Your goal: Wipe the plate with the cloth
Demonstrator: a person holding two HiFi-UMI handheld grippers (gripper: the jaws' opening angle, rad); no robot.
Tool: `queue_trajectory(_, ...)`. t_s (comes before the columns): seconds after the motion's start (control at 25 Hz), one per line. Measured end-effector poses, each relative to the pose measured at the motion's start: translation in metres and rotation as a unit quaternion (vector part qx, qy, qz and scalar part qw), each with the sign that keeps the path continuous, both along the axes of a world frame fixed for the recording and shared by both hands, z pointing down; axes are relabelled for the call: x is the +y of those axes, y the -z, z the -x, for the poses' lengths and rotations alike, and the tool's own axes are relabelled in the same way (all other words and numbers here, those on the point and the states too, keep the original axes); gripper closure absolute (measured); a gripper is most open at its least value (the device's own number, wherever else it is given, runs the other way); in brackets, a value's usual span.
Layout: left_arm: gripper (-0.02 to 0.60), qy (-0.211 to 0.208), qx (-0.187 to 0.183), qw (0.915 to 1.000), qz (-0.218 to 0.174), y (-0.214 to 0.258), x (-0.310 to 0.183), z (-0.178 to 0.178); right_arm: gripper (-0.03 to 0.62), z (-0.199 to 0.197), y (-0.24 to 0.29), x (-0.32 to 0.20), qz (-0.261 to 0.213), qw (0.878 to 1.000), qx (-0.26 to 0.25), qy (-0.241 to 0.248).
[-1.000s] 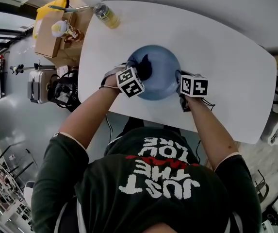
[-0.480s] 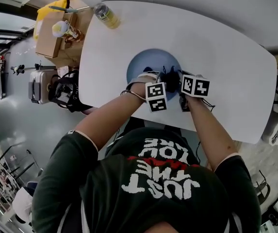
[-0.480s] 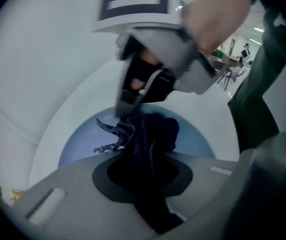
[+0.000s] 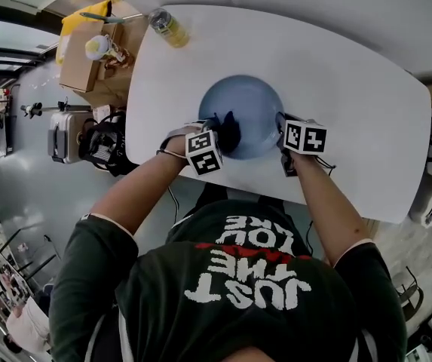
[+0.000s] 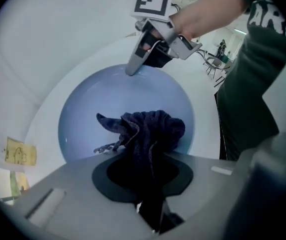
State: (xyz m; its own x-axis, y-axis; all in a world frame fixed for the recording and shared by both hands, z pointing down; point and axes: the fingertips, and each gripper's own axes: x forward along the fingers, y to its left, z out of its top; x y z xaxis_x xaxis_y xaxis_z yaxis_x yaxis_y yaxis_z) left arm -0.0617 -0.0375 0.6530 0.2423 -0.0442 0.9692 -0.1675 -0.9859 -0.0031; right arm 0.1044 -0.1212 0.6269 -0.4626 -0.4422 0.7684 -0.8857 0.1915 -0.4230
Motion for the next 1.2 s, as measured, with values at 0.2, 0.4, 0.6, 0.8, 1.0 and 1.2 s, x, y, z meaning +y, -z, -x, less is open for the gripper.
queue_trajectory(0.2, 0.511, -0.009, -0.018, 0.9995, -0.024, -0.001, -0.036, -0.001, 0.579, -0.003, 0.0, -0.001, -0.004, 1.0, 0.018, 0.006)
queue_trajectory(0.4, 0.511, 0.007, -0.026, 0.9977, -0.063, -0.001, -0.08, -0.015, 0.579, -0.003, -0.001, 0.005, -0.004, 1.0, 0.027, 0.014)
queue_trajectory(0.6, 0.511, 0.033, -0.018, 0.9929, -0.113, 0.003, -0.121, -0.046, 0.577, -0.002, -0.001, 0.009, -0.004, 0.999, 0.029, 0.023)
queue_trajectory(0.8, 0.512, 0.045, 0.012, 0.9871, -0.153, 0.007, -0.143, -0.092, 0.574, 0.002, -0.001, 0.01, -0.005, 0.999, 0.027, 0.036)
queue_trajectory(1.0, 0.515, -0.055, 0.079, 0.99, -0.103, 0.009, -0.083, -0.139, 0.577, -0.006, -0.003, 0.006, 0.007, 1.0, -0.002, 0.001)
queue_trajectory(1.2, 0.515, -0.129, 0.094, 0.9866, -0.034, 0.01, -0.006, -0.131, 0.58, -0.013, -0.003, 0.002, 0.011, 0.999, -0.02, -0.033)
